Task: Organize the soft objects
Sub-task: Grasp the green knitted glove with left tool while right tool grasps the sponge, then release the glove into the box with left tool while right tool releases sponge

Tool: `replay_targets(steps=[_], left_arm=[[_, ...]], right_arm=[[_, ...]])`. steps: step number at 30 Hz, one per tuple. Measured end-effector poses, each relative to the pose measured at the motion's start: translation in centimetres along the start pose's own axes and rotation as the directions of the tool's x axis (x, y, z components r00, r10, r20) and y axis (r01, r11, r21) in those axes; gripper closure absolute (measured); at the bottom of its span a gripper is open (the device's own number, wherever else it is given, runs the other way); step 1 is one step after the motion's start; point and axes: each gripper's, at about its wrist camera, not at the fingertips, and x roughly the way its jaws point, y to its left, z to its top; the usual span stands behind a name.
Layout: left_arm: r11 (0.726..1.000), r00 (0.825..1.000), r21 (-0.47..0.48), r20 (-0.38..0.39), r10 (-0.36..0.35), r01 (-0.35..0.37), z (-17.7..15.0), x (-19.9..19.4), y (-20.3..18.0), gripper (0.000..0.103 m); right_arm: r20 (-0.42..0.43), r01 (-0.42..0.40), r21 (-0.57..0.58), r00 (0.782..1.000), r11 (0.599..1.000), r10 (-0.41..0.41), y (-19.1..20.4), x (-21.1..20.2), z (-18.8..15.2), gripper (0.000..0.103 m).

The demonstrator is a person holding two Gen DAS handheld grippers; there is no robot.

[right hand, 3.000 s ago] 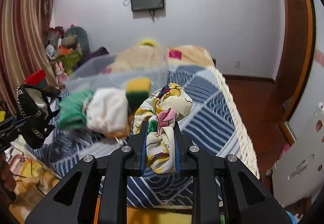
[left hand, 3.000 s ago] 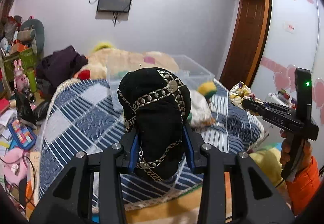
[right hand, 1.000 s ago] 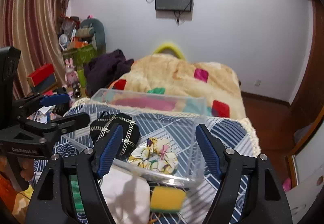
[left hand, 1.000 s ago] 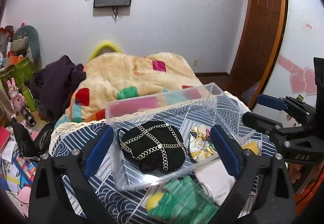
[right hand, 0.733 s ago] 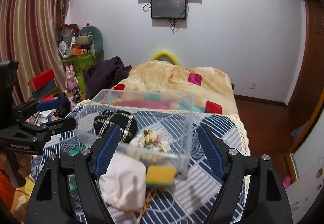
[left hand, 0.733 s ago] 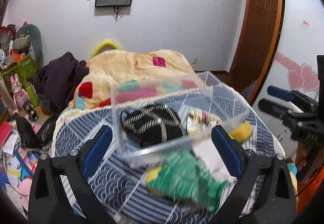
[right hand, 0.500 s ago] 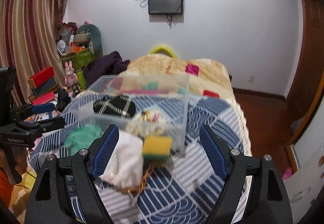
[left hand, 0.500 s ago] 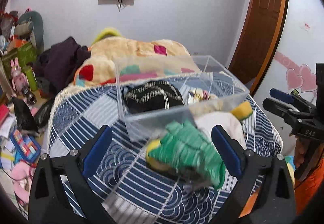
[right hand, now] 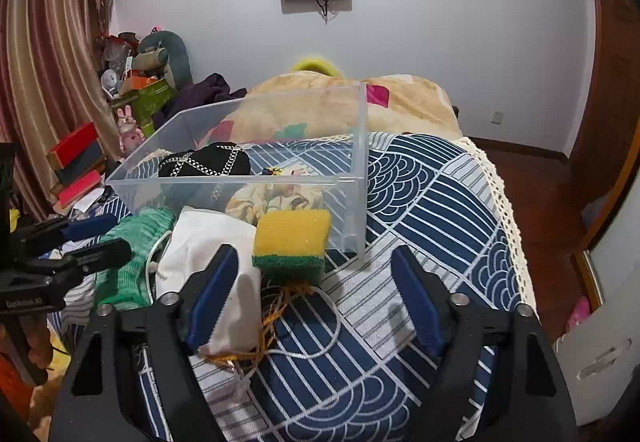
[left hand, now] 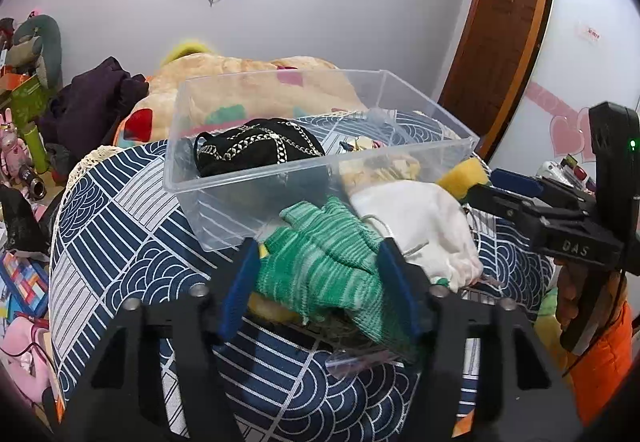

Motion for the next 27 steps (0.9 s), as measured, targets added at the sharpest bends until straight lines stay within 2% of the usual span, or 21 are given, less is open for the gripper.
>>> replay_targets(steps=[6, 7, 8, 13, 19, 27], left_arm=[[1.000, 1.000, 0.017, 0.020, 0.000, -0.001, -0.2, -0.7, 0.0, 0.075], [1.000, 1.000, 0.019, 0.020, -0.013, 0.012, -0.2, -0.8, 0.1, 0.086], [1.000, 0.999, 0.018, 0.022, -0.025, 0.025, -0.2, -1.1, 0.1, 0.091], [0.999, 0.998, 0.027, 0.048, -0.033, 0.032, -0.1, -2.2, -0.1, 0.095], [0.999, 0.994, 0.037, 0.104, -0.035, 0.032, 0.6, -4.8, -0.5, 0.096], [0.999, 0.977, 0.041, 0.213, -0.018, 0.010, 2.8, -7.9, -0.8, 0.096]], right_arm=[[-0.013, -0.027, 0.003, 1.000, 1.000, 0.027, 0.1, 0.7, 0.2, 0.068], [-0.010, -0.030, 0.004, 0.999, 1.000, 0.030, 0.1, 0.7, 0.1, 0.068], [-0.003, -0.029, 0.001, 1.000, 1.000, 0.029, 0.1, 0.5, 0.1, 0.068], [0.034, -0.020, -0.011, 0.999, 1.000, 0.021, 0.4, -0.8, 0.1, 0.069], [0.092, -0.016, -0.014, 0.996, 1.000, 0.018, 0.7, -3.5, 0.7, 0.069], [0.193, -0.030, -0.041, 0.980, 0.999, 0.037, 2.1, -6.5, 2.6, 0.069]])
